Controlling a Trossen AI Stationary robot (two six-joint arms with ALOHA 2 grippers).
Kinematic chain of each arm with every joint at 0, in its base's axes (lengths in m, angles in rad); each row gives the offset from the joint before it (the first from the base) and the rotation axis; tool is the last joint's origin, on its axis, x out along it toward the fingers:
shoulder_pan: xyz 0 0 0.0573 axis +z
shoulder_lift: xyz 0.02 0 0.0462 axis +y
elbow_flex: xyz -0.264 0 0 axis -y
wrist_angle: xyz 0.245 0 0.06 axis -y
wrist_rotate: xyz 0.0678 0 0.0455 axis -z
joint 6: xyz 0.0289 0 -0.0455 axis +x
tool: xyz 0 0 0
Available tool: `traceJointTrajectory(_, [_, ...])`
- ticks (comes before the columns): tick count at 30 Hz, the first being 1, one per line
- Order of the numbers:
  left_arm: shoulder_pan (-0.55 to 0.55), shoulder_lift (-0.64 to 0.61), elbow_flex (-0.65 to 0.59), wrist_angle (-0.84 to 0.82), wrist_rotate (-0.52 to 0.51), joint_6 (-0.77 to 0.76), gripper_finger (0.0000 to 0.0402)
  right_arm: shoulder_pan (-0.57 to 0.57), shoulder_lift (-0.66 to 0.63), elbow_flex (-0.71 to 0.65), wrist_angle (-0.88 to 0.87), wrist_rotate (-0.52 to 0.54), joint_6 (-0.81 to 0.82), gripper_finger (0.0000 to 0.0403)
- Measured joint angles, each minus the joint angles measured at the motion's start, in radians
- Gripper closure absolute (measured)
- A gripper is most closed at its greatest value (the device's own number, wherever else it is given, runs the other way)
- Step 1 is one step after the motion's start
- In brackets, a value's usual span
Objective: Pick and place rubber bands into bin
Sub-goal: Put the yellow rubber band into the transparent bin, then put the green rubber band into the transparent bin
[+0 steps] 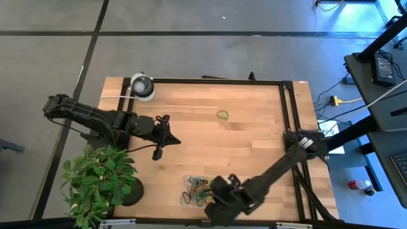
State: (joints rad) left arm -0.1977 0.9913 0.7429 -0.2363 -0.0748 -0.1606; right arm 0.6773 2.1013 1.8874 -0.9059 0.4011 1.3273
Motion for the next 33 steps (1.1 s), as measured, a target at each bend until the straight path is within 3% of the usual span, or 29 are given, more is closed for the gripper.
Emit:
traceJointTrajectory(3, [0.016, 0.0, 0.0, 0.0, 0.039, 0.017, 0.04, -0.033, 0.059, 0.035, -0.001, -0.021, 0.0, 0.0396])
traceJointTrajectory(9, [0.023, 0.0, 0.0, -0.008, 0.068, 0.018, 0.04, -0.076, 0.111, 0.048, -0.003, -0.181, 0.045, 0.0354])
traceJointTrajectory(17, [0.023, 0.0, 0.0, -0.019, 0.118, 0.016, 0.04, -0.089, 0.106, 0.048, -0.007, -0.192, 0.055, 0.0274])
traceJointTrajectory(21, [0.023, 0.0, 0.0, -0.041, 0.118, 0.014, 0.0399, -0.089, 0.091, 0.048, -0.023, -0.188, 0.053, 0.0255])
traceJointTrajectory(26, [0.023, 0.0, 0.0, -0.063, 0.103, 0.007, 0.0397, -0.086, 0.055, 0.048, -0.146, -0.175, 0.001, 0.0277])
traceJointTrajectory(29, [0.024, 0.0, 0.0, -0.074, 0.074, 0.02, 0.04, -0.082, 0.024, 0.045, -0.211, -0.143, -0.044, 0.0318])
traceJointTrajectory(33, [0.055, 0.0, 0.0, -0.089, 0.037, 0.041, 0.0399, -0.062, -0.051, -0.024, -0.26, -0.025, -0.05, 0.0388])
